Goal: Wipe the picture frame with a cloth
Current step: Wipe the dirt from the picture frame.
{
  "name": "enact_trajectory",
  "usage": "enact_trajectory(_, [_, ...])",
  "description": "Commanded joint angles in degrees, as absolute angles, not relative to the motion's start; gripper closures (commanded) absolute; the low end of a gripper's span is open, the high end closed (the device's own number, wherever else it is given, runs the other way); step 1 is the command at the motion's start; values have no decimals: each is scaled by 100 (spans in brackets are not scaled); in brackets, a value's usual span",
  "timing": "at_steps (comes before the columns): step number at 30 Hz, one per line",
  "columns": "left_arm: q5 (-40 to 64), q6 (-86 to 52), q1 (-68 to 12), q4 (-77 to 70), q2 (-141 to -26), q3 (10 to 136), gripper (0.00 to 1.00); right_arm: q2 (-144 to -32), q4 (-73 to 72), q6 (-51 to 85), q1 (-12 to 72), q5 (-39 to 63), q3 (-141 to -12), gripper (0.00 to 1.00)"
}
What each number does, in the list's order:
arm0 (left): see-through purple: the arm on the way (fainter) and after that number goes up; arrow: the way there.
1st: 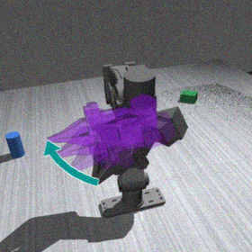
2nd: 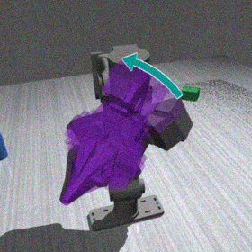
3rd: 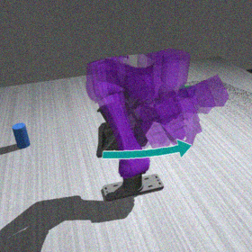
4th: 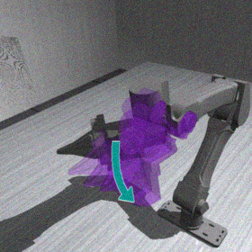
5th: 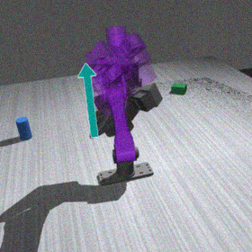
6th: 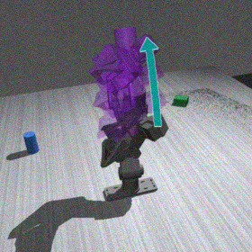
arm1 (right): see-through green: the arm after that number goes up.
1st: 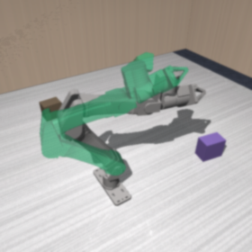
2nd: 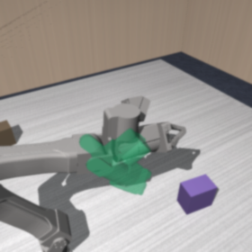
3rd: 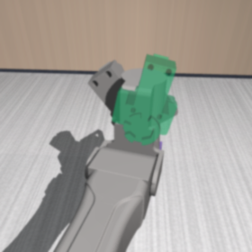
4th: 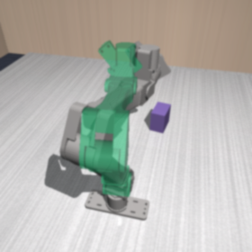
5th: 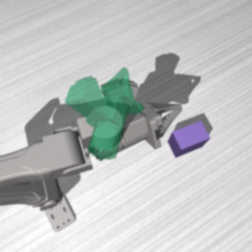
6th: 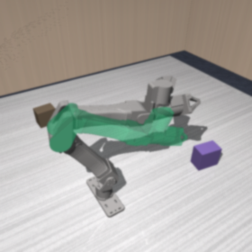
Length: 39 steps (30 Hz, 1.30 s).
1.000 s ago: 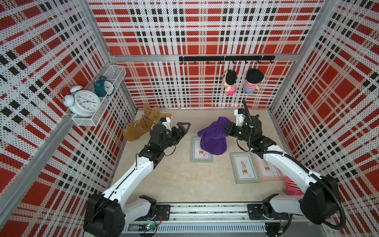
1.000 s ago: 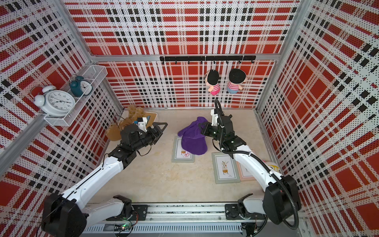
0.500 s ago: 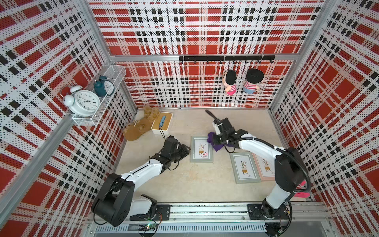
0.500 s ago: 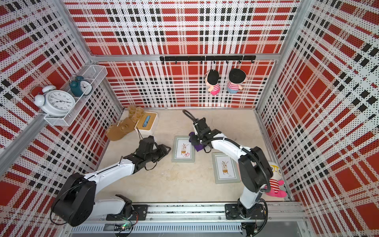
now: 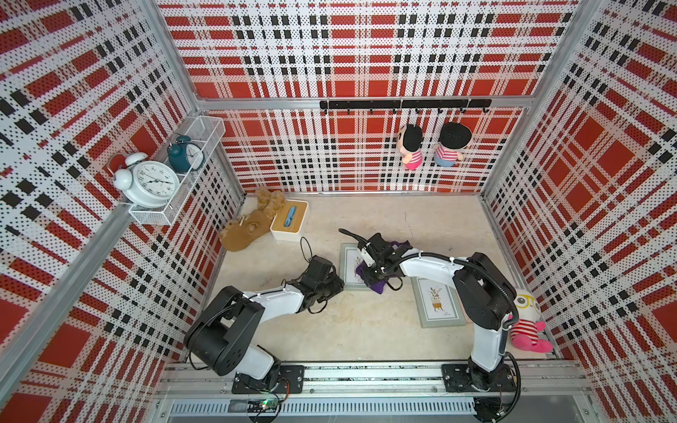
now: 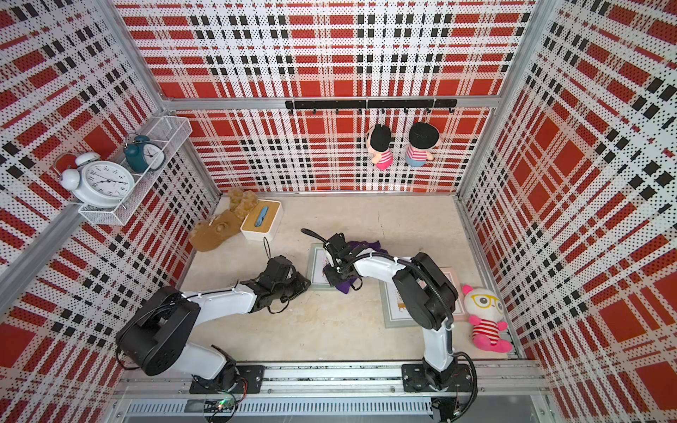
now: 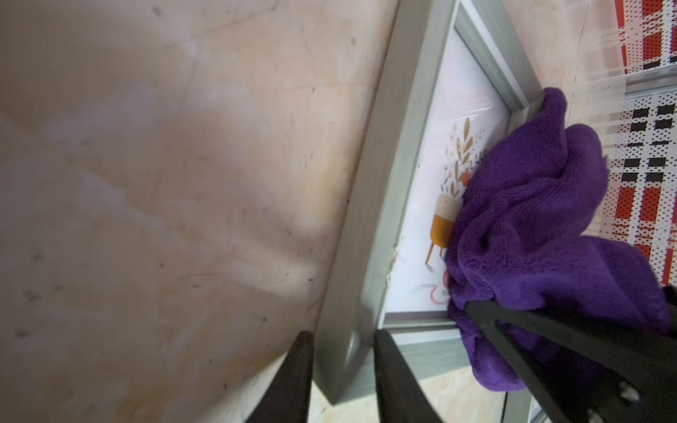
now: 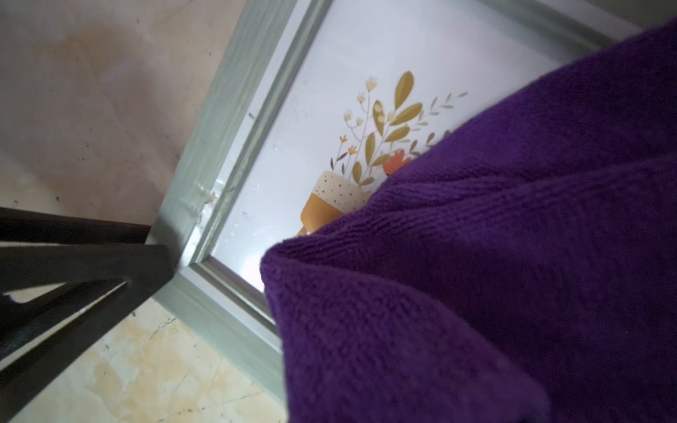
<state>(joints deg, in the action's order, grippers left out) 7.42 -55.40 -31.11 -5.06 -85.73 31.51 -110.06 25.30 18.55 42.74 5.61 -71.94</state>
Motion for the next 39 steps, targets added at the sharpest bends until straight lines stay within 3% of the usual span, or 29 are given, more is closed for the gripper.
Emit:
enact_trajectory(1, [658, -5611, -3148, -608, -8663, 3013, 70, -11293, 2575, 1592, 4310, 500, -7059, 100])
enact_trajectory(18, [323, -5475, -3117, -47, -9138, 2840, 81, -11603, 2002, 1728, 4095, -530, -7408, 100])
enact_trajectory(26, [398, -5606, -3145, -224, -9252, 2813, 83, -11642, 1979, 1415, 4750, 1046, -7206, 100])
enact_trajectory(35, [377, -5760, -3129, -333, -9236, 2645, 84, -11210, 2216, 1215, 4035, 20, -6655, 100])
enact_trajectory(39, [413, -5820, -3184, -437, -9253, 2647, 84, -11524, 2206, 1266, 4441, 450, -7096, 100])
